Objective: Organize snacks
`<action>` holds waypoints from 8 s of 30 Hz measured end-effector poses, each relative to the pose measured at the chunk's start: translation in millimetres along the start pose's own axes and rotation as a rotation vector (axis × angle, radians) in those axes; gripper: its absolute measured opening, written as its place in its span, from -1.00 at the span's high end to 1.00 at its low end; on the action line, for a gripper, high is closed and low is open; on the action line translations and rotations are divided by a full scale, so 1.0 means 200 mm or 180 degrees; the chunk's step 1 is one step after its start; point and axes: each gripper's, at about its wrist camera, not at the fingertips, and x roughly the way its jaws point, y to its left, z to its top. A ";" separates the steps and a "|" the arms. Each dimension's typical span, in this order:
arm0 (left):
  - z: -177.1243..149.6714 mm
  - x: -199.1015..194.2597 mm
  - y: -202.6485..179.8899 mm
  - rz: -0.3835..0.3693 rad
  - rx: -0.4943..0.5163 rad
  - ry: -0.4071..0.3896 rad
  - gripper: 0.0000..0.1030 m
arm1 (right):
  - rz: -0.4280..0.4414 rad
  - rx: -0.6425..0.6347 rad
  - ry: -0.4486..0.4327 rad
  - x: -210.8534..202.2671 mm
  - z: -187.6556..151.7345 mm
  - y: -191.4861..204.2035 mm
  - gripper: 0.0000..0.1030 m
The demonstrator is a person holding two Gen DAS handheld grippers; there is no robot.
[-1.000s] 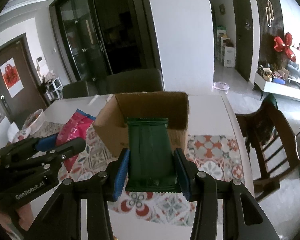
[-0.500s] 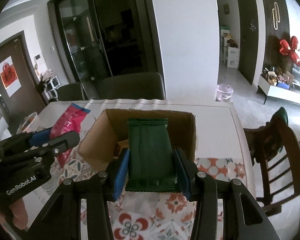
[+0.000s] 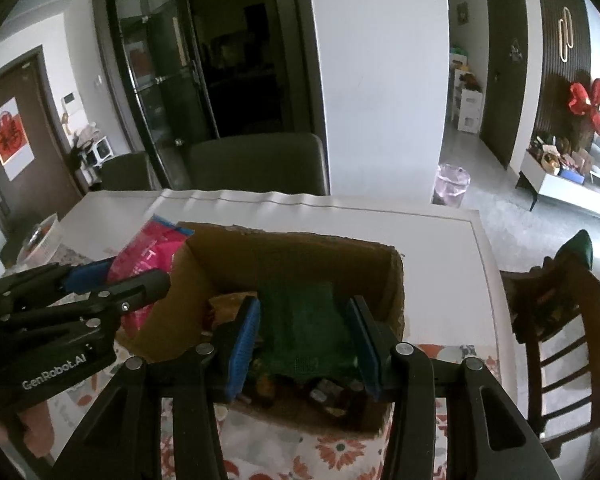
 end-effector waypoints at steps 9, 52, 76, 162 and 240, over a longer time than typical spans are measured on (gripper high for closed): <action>-0.08 -0.13 -0.01 0.0346 0.0119 -0.0168 -0.43 | -0.0175 0.0172 0.0064 -0.03 -0.04 -0.07 -0.12; -1.09 -0.92 -0.02 0.0212 0.0214 -0.0164 -0.43 | 0.0151 -0.0353 -0.0079 -0.77 -0.76 0.39 -0.12; -1.56 -0.66 -0.04 -0.0126 0.0210 0.0718 -0.42 | 0.0475 -0.0630 0.0745 -0.55 -1.19 0.50 -0.12; -1.18 -0.71 -0.01 -0.0114 0.0000 0.0042 0.36 | 0.0462 -0.0372 0.0580 -0.54 -1.03 0.44 0.56; -0.62 -0.94 -0.08 0.0833 0.0182 -0.1054 -1.00 | -0.0440 0.0141 -0.0678 -0.85 -0.42 0.18 -0.71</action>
